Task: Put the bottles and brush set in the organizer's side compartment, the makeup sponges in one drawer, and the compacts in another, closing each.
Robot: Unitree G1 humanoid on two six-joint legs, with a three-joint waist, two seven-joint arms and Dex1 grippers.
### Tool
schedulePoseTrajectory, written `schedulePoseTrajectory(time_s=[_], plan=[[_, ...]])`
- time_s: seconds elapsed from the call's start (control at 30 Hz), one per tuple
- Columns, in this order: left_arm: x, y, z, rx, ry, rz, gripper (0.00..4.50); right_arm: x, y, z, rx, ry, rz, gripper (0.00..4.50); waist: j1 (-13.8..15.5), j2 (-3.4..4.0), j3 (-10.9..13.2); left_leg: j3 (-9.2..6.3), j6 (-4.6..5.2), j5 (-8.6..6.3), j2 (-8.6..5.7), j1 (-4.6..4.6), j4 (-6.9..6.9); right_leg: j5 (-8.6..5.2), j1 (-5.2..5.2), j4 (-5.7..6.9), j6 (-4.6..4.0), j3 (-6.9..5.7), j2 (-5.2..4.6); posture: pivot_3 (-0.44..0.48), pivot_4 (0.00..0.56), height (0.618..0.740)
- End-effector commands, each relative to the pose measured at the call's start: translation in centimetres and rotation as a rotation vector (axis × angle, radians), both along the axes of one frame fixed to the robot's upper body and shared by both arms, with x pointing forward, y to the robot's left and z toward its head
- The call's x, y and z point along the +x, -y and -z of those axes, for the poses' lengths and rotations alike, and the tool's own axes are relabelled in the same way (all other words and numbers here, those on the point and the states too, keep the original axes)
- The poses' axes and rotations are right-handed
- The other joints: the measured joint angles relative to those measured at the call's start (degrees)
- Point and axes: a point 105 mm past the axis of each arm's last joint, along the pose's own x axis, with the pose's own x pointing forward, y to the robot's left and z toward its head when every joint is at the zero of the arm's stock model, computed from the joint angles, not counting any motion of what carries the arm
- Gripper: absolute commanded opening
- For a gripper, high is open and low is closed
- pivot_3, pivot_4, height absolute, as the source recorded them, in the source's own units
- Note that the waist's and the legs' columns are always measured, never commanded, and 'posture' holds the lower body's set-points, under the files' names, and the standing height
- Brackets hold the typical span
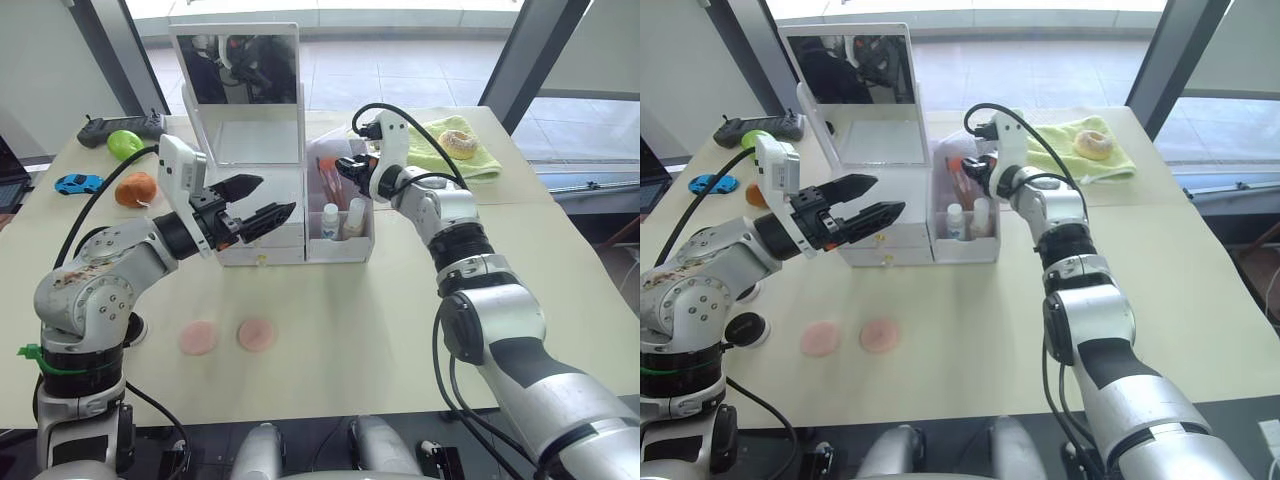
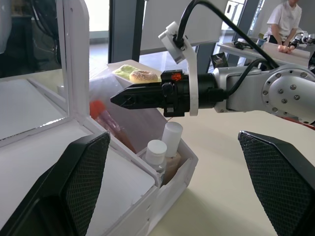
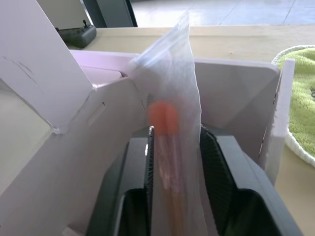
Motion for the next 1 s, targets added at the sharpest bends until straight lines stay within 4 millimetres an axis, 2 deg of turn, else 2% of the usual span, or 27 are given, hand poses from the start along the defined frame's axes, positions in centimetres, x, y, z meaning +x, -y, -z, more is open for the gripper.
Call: schedulePoseTrajectory(time_s=[0.03, 0.17, 0.2, 0.4, 0.47, 0.57, 0.6, 0.7, 0.77, 0.9, 1.0], plan=[[-0.2, 0.0, -0.7, 0.007, 0.037, 0.006, 4.5, -0.4, -0.1, -3.9, 0.066, 0.098, -0.02, 2.9, -0.07, 0.0, 0.0, 0.0, 0.0, 0.0, 0.0, 0.0, -0.01, 0.0, 0.0, 0.0, 0.0, 0.0, 0.0, 0.0, 0.15, 0.74], [-0.1, 0.0, -0.4, 0.029, 0.029, 0.004, 4.5, -1.5, 0.0, -6.5, 0.1, 0.157, -0.046, 4.3, -0.15, 0.01, 0.0, -0.03, 0.0, 0.0, 0.01, 0.01, -0.03, 0.0, -0.01, 0.02, 0.0, 0.0, 0.01, 0.0, 0.15, 0.74], [-0.1, 0.0, -0.4, 0.03, 0.03, 0.003, 4.5, -1.8, 0.2, -6.9, 0.108, 0.165, -0.044, 4.44, -0.15, 0.01, 0.0, -0.04, 0.0, 0.0, 0.01, 0.01, -0.03, 0.0, -0.01, 0.02, 0.0, -0.01, 0.01, 0.0, 0.15, 0.74], [-0.2, 0.0, -0.6, 0.033, 0.035, 0.008, 4.5, -4.5, 1.5, -8.7, 0.121, 0.215, -0.047, 4.44, 0.13, 0.0, 0.0, -0.06, 0.0, 0.0, 0.0, -0.01, -0.01, 0.0, 0.0, 0.01, 0.0, -0.02, -0.01, 0.0, 0.15, 0.74], [-0.3, -0.1, -0.7, 0.032, 0.037, 0.01, 4.5, -6.1, 1.9, -9.1, 0.124, 0.233, -0.065, 4.44, 0.2, 0.0, 0.0, -0.05, 0.0, 0.0, 0.0, -0.02, -0.01, 0.0, -0.01, 0.01, 0.0, -0.02, -0.01, 0.0, 0.15, 0.74], [-1.0, -0.6, -0.9, 0.022, 0.023, 0.044, 4.5, -9.8, 2.7, -9.2, 0.118, 0.26, -0.136, 4.44, 0.32, 0.01, 0.0, -0.06, 0.0, 0.0, 0.0, -0.03, -0.03, -0.01, -0.03, 0.0, 0.01, -0.03, 0.0, 0.0, 0.15, 0.74], [-1.3, -1.0, -0.8, 0.021, 0.011, 0.063, 4.5, -11.3, 2.9, -9.0, 0.105, 0.269, -0.173, 4.44, 0.3, 0.01, 0.0, -0.06, 0.0, 0.0, 0.01, -0.03, -0.04, -0.01, -0.03, -0.01, 0.02, -0.03, 0.0, 0.0, 0.15, 0.74], [-1.9, -4.2, 0.4, 0.076, -0.036, 0.053, 4.5, -16.6, 5.0, -6.9, 0.057, 0.251, -0.269, 4.44, 0.27, -0.01, 0.0, -0.07, 0.0, 0.0, 0.04, 0.01, -0.12, -0.04, -0.01, -0.06, 0.05, -0.04, 0.02, 0.0, 0.15, 0.74], [-2.1, -5.6, 1.0, 0.117, -0.054, 0.041, 4.5, -18.2, 6.0, -5.9, 0.031, 0.228, -0.28, 4.44, 0.22, 0.01, 0.04, -0.05, 0.0, 0.0, 0.04, 0.03, -0.14, -0.16, -0.01, -0.07, 0.21, -0.05, 0.01, 0.0, 0.15, 0.74], [-2.4, -7.4, 2.0, 0.182, -0.094, 0.028, 4.5, -19.5, 9.1, -1.7, -0.118, 0.095, -0.185, 4.44, 0.3, -0.17, 0.1, 0.0, 0.0, 0.0, 0.05, 0.1, -0.13, -0.32, 0.0, -0.11, 0.46, -0.01, 0.03, 0.0, 0.15, 0.74], [-2.4, -10.3, 3.8, 0.251, -0.141, -0.044, 4.5, -21.6, 10.9, 0.5, -0.164, 0.044, -0.175, 4.44, 0.67, -0.2, 0.11, 0.05, 0.0, 0.0, 0.05, 0.07, -0.16, -0.38, -0.01, -0.21, 0.44, 0.0, 0.01, 0.0, 0.15, 0.74]])
